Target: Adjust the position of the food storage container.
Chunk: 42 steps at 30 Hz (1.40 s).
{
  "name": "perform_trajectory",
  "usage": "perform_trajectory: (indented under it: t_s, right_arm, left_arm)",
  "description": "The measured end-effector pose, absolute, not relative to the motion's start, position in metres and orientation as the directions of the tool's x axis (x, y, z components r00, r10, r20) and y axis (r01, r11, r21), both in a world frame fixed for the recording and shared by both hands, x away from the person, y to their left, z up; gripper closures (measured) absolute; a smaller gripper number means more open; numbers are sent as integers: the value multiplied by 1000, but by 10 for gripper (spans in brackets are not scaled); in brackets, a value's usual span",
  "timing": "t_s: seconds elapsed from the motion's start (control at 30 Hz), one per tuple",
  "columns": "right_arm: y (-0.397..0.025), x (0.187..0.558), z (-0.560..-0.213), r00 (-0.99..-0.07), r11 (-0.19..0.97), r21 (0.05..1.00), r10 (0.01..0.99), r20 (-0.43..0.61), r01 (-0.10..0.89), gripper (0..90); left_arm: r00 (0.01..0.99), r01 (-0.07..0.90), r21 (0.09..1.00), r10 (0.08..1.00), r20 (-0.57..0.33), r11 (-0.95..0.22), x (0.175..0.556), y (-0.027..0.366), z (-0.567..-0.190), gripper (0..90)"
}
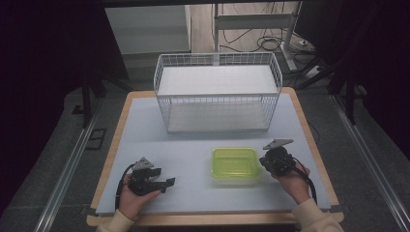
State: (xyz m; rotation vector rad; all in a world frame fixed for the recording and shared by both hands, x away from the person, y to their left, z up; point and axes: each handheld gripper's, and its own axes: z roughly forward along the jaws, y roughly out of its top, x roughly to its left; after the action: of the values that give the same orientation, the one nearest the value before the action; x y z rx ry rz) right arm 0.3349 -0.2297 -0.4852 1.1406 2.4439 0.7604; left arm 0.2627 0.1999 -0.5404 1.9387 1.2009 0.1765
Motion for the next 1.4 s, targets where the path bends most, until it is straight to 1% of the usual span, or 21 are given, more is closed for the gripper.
perform_trajectory:
  t_s: [0.6, 1.13, 1.4]
  right_arm:
    - [-188, 336, -491, -698, 591, 584, 714, -57, 557, 899]
    - [-181, 334, -493, -710, 603, 583, 701, -62, 544, 899]
    - [-170, 335, -497, -724, 621, 573, 686, -67, 535, 899]
  left_arm:
    - [529, 681, 708, 794, -300, -187, 263, 200, -540, 232]
    - [531, 687, 698, 795, -293, -201, 264, 198, -542, 232]
    - [532, 686, 698, 795, -291, -204, 264, 199, -542, 232]
